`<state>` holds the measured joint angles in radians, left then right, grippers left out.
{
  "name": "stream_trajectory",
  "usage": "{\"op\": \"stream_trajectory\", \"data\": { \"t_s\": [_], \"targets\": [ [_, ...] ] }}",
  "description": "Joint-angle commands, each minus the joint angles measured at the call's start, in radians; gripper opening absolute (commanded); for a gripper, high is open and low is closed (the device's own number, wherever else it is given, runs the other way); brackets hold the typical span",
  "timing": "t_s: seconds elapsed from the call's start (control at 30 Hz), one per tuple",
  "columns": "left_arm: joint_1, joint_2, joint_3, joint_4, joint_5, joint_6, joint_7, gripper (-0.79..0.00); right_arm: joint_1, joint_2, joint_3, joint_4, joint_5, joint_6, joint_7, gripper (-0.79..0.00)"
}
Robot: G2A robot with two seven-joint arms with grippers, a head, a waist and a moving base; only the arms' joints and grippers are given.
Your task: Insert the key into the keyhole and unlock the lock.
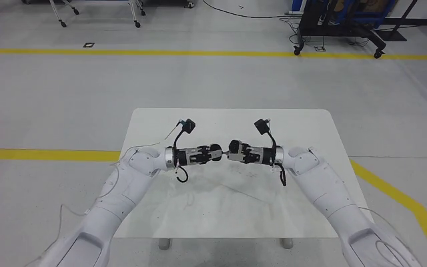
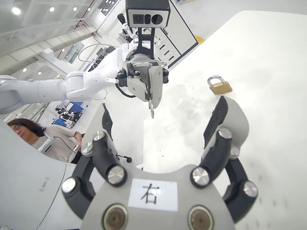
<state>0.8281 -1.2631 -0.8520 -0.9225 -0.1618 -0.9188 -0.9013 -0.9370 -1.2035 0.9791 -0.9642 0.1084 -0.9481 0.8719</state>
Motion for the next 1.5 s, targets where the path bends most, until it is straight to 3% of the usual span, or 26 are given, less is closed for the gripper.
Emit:
{"op": "stream_trajectory", "data": {
  "t_s": [0.0,0.17,0.47,0.57,0.77,0.8,0.83,1.0,1.23,1.37,1.47],
  "targets": [
    [-0.001,0.0,0.003,0.003,-0.002,-0.002,0.002,-0.785,0.0,0.002,-0.008,-0.009,0.006,0.009,0.009,-0.459],
    [-0.006,0.002,0.01,0.006,-0.004,-0.002,0.002,-0.785,0.003,0.008,-0.02,-0.017,0.02,0.017,0.017,-0.563],
    [-0.011,0.006,0.017,0.011,-0.008,-0.009,0.009,-0.785,0.011,0.014,-0.026,-0.001,0.045,0.024,0.022,-0.677],
    [-0.011,0.007,0.016,0.013,-0.011,-0.012,0.012,-0.785,0.013,0.015,-0.03,0.0,0.051,0.023,0.023,-0.785],
    [-0.013,0.007,0.013,0.018,0.021,-0.005,0.049,-0.785,0.015,0.019,-0.042,-0.009,0.059,0.023,0.023,-0.785],
    [-0.014,0.007,0.013,0.018,0.031,-0.001,0.056,-0.092,0.015,0.02,-0.044,-0.01,0.06,0.022,0.022,-0.785],
    [-0.014,0.007,0.012,0.018,0.04,0.002,0.064,0.0,0.015,0.021,-0.045,-0.01,0.061,0.021,0.021,-0.785],
    [-0.021,0.012,-0.005,0.029,0.088,0.004,0.116,0.0,0.016,0.027,-0.042,-0.006,0.07,0.008,0.008,-0.785],
    [0.006,0.045,-0.105,0.027,0.252,-0.007,0.293,0.0,0.004,0.05,-0.002,0.006,0.03,-0.036,-0.036,-0.785],
    [0.023,0.067,-0.186,0.009,0.423,0.115,0.473,0.0,0.001,0.059,0.028,0.023,0.001,-0.026,-0.071,-0.785],
    [0.023,0.067,-0.186,0.009,0.423,0.115,0.473,0.0,0.001,0.059,0.028,0.023,0.001,-0.026,-0.071,-0.785]
  ]
}}
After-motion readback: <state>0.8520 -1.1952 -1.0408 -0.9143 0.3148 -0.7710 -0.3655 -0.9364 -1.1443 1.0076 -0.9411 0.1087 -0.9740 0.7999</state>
